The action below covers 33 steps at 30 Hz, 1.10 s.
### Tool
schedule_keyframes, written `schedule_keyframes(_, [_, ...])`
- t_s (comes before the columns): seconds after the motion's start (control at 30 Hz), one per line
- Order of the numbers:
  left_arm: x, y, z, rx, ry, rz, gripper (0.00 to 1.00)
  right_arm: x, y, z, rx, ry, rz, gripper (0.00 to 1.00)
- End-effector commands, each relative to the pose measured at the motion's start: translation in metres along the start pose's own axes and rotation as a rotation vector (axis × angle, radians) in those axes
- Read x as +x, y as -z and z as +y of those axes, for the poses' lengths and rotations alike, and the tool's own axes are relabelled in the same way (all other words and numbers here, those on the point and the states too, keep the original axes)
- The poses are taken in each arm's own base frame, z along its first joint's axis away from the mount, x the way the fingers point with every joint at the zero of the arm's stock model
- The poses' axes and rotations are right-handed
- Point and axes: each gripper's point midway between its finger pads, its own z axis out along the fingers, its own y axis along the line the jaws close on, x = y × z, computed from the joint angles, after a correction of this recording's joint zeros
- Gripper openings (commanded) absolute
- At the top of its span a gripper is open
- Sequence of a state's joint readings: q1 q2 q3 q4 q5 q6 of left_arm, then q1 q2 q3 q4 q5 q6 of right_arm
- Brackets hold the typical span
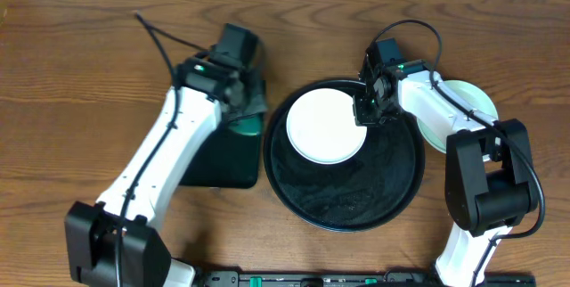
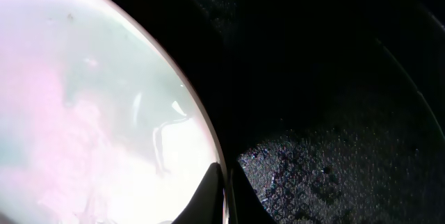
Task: Clean dirty plates on tray and stack at the side
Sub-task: 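Carry the sponge left and lower it into the green sponge tray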
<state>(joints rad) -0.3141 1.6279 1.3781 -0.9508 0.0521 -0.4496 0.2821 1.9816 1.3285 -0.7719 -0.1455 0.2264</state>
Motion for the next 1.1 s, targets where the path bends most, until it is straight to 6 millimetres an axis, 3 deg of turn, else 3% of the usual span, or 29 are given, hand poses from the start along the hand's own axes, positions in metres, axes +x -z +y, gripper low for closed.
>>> schedule_keyframes(0.0, [0.011,-0.02,0.034,-0.094,-0.053,0.06,0.07,0.007,-0.002,0.02,-0.055,0.036,0.02,0.03])
schedule_keyframes(0.2, [0.035,-0.053,0.052,-0.118,-0.062,0.106,0.07,0.007,-0.002,0.02,-0.055,0.036,0.021,0.03])
schedule_keyframes(0.43, [0.042,-0.083,0.073,-0.191,-0.066,0.048,0.08,0.007,-0.002,0.02,-0.055,0.036,0.021,0.03])
schedule_keyframes(1.07, [0.047,-0.091,0.078,-0.201,-0.067,0.041,0.08,0.007,-0.002,0.02,-0.055,0.036,0.021,0.03])
